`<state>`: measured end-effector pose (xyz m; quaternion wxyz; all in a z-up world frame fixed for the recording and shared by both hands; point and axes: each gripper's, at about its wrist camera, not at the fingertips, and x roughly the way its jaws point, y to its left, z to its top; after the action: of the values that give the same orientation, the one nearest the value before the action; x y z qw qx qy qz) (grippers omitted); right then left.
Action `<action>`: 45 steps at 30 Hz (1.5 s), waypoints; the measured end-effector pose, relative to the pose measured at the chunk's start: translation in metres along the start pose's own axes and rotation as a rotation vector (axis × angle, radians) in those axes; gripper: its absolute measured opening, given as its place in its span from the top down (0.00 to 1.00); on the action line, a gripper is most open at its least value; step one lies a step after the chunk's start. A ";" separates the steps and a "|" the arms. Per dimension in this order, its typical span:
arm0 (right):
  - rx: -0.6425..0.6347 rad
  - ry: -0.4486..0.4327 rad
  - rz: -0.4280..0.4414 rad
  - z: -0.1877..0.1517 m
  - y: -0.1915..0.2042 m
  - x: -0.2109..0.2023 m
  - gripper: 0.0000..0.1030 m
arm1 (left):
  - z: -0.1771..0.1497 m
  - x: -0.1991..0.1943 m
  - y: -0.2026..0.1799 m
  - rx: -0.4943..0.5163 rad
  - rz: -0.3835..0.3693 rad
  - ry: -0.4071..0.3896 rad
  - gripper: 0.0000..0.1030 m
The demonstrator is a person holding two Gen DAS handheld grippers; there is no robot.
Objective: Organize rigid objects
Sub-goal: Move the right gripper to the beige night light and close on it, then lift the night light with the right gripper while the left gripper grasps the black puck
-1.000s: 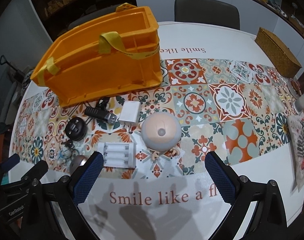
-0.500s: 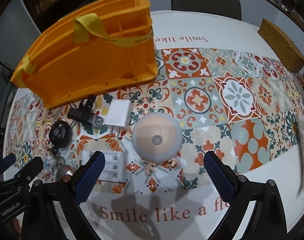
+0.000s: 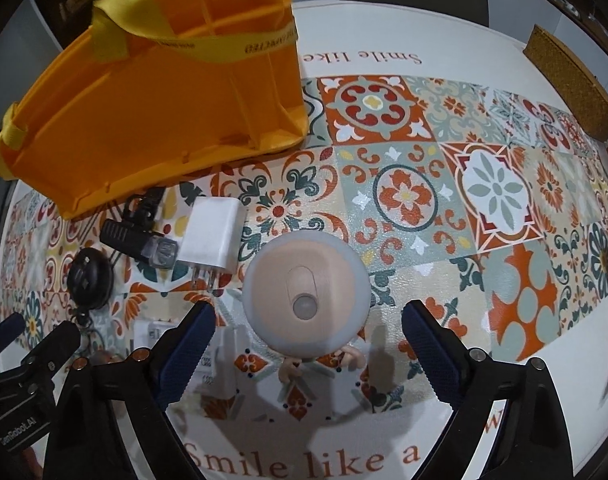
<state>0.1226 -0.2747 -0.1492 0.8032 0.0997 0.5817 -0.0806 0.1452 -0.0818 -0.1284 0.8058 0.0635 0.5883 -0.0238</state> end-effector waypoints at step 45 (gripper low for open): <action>-0.031 -0.006 0.081 0.009 0.023 -0.011 0.28 | 0.037 0.034 0.028 -0.039 -0.096 0.036 0.02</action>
<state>0.1336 -0.2544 -0.1347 0.8091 0.1106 0.5759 -0.0395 0.1936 -0.0580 -0.1474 0.7940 0.0200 0.6055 -0.0499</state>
